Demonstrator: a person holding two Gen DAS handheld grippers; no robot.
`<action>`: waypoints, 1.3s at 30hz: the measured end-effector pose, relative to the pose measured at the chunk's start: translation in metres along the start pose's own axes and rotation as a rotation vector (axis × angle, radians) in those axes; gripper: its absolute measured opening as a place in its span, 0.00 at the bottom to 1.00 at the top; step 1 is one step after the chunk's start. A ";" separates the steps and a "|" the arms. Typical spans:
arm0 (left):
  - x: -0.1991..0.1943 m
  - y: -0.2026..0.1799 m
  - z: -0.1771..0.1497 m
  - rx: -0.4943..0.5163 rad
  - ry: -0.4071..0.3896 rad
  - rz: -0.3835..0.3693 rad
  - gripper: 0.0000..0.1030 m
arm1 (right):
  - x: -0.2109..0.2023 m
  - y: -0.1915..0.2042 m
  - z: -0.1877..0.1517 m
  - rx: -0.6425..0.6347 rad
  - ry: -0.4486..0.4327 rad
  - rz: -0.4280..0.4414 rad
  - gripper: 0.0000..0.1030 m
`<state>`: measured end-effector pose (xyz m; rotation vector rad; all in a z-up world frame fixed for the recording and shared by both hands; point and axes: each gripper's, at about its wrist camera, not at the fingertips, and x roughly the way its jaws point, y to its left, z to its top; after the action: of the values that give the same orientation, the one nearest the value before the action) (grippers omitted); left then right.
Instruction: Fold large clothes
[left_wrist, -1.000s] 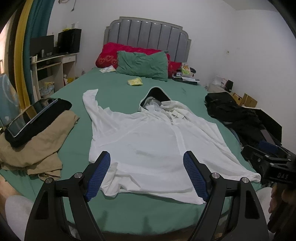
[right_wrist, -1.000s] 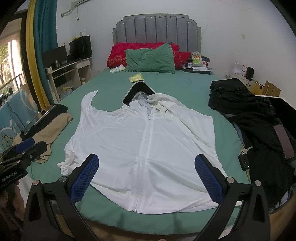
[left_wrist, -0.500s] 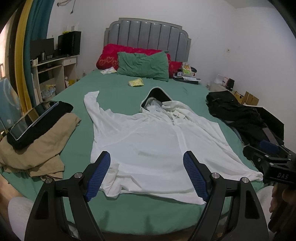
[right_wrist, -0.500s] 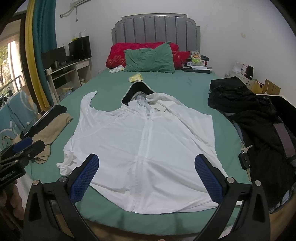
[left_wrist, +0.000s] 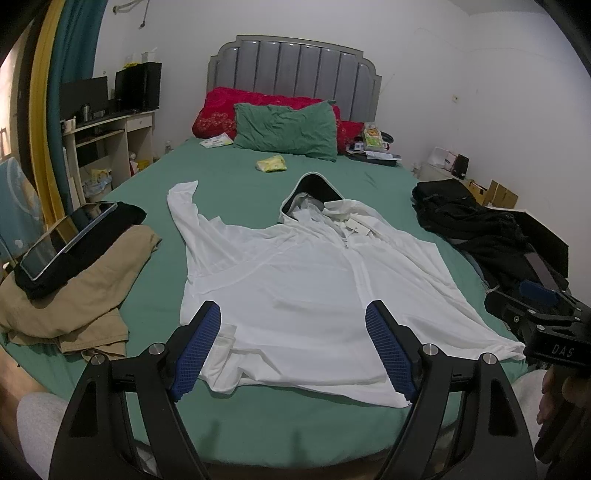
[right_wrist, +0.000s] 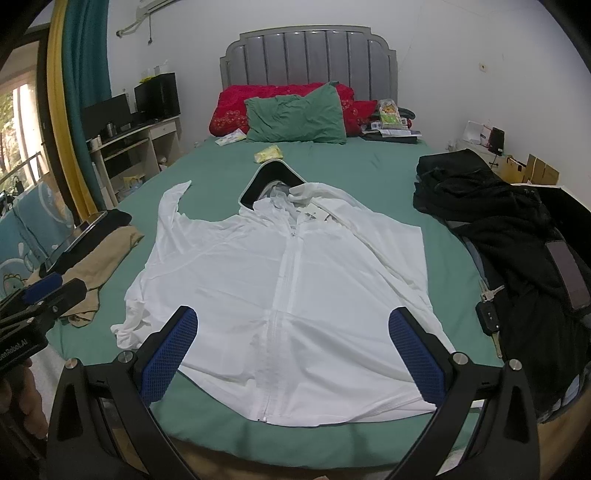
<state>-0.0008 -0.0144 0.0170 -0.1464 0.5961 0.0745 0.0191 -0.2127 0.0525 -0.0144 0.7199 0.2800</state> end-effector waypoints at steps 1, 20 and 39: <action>0.000 0.000 0.000 -0.001 0.000 -0.001 0.81 | 0.000 0.000 0.000 0.000 0.000 0.001 0.99; 0.016 0.002 0.000 -0.019 0.022 0.002 0.80 | 0.013 -0.007 -0.004 0.008 0.023 -0.003 0.99; 0.168 0.047 0.019 -0.021 0.217 -0.025 0.80 | 0.158 -0.072 0.048 -0.038 0.124 0.032 0.76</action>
<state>0.1433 0.0392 -0.0681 -0.1841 0.8098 0.0405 0.1824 -0.2371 -0.0204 -0.0571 0.8385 0.3254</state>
